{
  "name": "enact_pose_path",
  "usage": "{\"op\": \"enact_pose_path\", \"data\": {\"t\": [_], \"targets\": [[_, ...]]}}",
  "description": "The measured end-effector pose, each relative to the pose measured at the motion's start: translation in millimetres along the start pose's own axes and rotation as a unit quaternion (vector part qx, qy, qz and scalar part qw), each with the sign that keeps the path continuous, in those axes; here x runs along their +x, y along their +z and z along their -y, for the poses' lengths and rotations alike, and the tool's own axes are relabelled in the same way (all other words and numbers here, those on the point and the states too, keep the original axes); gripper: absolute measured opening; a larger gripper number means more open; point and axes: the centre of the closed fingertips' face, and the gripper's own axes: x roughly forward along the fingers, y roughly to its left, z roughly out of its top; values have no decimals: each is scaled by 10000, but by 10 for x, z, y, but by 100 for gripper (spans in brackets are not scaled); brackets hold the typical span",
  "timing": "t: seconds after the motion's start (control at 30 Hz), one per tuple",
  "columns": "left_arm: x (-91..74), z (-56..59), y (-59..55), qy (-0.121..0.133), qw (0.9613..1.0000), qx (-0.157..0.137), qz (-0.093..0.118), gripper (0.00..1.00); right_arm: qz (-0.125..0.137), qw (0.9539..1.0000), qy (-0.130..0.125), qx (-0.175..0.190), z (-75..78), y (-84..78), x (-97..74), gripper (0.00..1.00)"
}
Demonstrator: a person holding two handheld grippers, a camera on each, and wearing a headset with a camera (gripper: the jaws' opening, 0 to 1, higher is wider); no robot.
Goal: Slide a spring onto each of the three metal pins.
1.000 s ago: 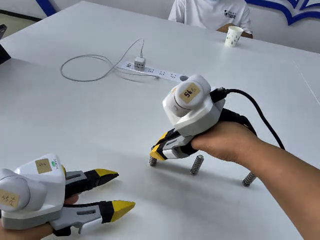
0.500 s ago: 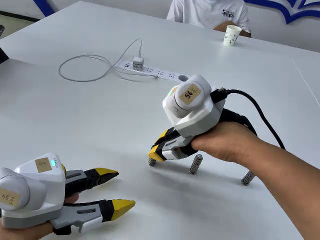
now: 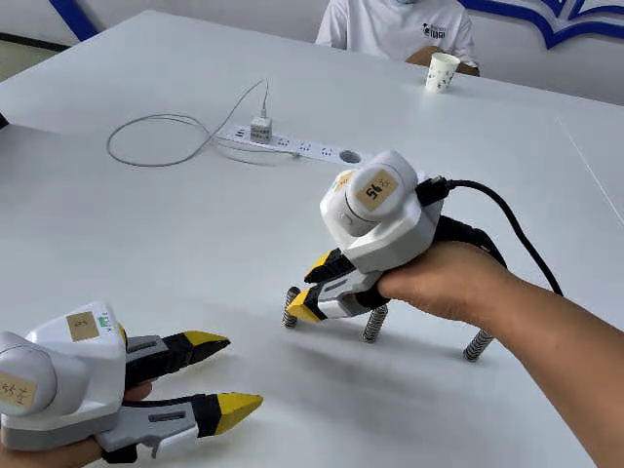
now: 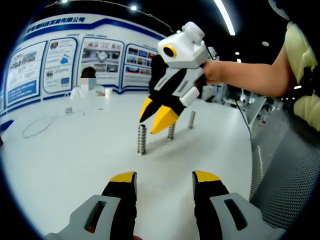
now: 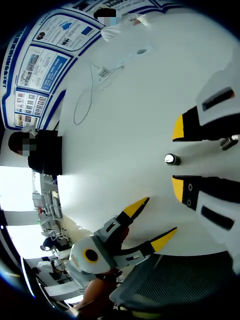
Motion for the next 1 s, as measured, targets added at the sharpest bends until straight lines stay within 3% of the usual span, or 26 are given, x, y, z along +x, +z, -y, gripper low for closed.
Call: {"op": "enact_pose_path", "data": {"t": [1.0], "targets": [[70,30,73,-144,9998,134,-54,46,265,9991,-255,191,86,-175,-225,44]]}}
